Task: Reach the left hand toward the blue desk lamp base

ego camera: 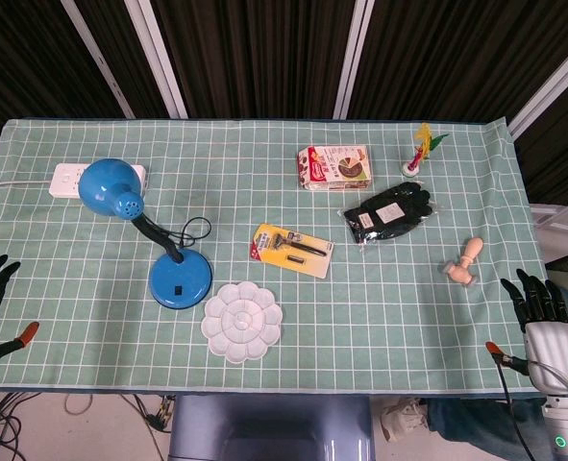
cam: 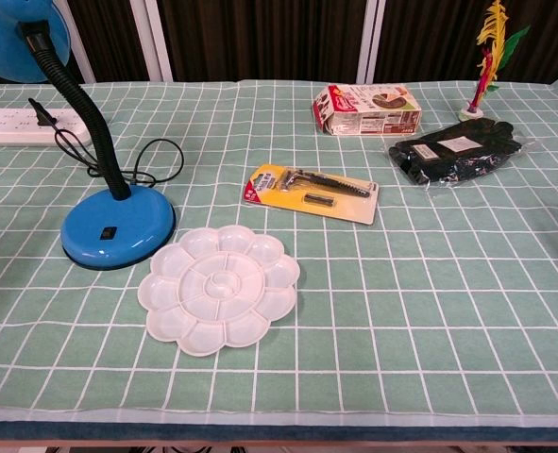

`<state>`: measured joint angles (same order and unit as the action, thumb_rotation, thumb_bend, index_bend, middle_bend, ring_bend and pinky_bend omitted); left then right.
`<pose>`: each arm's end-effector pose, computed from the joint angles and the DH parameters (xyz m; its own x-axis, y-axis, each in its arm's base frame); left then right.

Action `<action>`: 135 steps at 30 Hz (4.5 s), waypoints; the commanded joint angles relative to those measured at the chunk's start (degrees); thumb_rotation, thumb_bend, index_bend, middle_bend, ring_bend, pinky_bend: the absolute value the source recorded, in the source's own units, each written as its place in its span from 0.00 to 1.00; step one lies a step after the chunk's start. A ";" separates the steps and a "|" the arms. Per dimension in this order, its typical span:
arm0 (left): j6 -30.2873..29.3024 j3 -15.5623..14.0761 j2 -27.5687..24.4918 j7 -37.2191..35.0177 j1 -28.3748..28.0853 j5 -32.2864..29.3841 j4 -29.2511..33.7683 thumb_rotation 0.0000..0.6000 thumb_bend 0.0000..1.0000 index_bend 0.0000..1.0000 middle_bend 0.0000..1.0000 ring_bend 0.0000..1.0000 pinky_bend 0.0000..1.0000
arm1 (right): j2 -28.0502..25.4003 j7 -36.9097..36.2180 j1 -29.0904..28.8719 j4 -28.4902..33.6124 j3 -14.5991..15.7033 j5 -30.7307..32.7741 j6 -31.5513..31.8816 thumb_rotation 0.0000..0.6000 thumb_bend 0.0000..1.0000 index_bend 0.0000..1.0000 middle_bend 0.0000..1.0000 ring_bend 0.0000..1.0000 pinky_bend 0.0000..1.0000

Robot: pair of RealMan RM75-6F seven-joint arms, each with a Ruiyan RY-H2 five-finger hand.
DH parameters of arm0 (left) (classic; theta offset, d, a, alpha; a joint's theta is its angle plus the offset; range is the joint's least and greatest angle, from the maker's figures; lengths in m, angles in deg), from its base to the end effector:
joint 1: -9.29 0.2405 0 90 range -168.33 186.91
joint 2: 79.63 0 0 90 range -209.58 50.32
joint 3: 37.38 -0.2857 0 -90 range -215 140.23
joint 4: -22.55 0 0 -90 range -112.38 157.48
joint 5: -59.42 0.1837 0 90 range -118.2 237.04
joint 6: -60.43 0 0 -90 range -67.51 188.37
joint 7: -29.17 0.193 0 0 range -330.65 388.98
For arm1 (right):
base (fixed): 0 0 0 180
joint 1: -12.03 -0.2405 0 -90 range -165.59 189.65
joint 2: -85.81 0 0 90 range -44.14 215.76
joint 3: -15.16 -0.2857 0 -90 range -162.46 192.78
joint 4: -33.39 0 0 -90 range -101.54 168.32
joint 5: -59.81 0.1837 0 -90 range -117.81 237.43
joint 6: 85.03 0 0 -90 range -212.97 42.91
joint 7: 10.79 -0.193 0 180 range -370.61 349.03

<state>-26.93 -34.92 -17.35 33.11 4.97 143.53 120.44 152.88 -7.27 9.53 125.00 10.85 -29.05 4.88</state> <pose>-0.3169 0.2244 0.2064 0.3982 -0.0201 0.9171 0.9172 0.0272 -0.3976 -0.3184 -0.2203 0.1956 0.4155 0.0905 0.9051 -0.9080 -0.0174 0.4186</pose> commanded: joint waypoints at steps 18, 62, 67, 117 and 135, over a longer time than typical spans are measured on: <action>0.53 0.27 -0.31 0.38 0.11 -0.44 0.30 1.00 0.22 0.09 0.02 0.00 0.00 | 0.01 0.18 -0.03 0.14 -0.03 0.15 -0.09 1.00 0.17 0.12 0.03 0.02 0.00; 23.99 1.04 18.89 22.85 -15.52 -8.30 -2.69 1.00 0.84 0.16 0.74 0.74 0.82 | -0.07 0.49 0.10 0.38 -0.14 1.59 -0.90 1.00 0.17 0.12 0.03 0.02 0.00; 24.43 0.91 20.71 24.93 -16.34 -9.57 -3.51 1.00 0.84 0.16 0.74 0.74 0.82 | -0.13 0.42 0.12 0.41 -0.22 1.68 -0.86 1.00 0.17 0.12 0.03 0.02 0.00; 19.29 -1.58 24.73 33.73 -18.12 -11.09 -5.20 1.00 0.79 0.33 0.70 0.69 0.80 | -0.06 0.30 0.13 0.37 -0.44 1.86 -0.73 1.00 0.17 0.12 0.03 0.02 0.00; -0.39 -3.65 4.28 14.50 -4.39 -3.33 7.63 1.00 0.31 0.19 0.07 0.03 0.10 | 0.00 0.84 0.14 0.68 -0.04 1.46 -0.91 1.00 0.17 0.12 0.03 0.02 0.00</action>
<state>-26.06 -36.44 -10.43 52.52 -2.09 138.48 128.91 152.88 -6.42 9.67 125.67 10.81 -27.58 3.97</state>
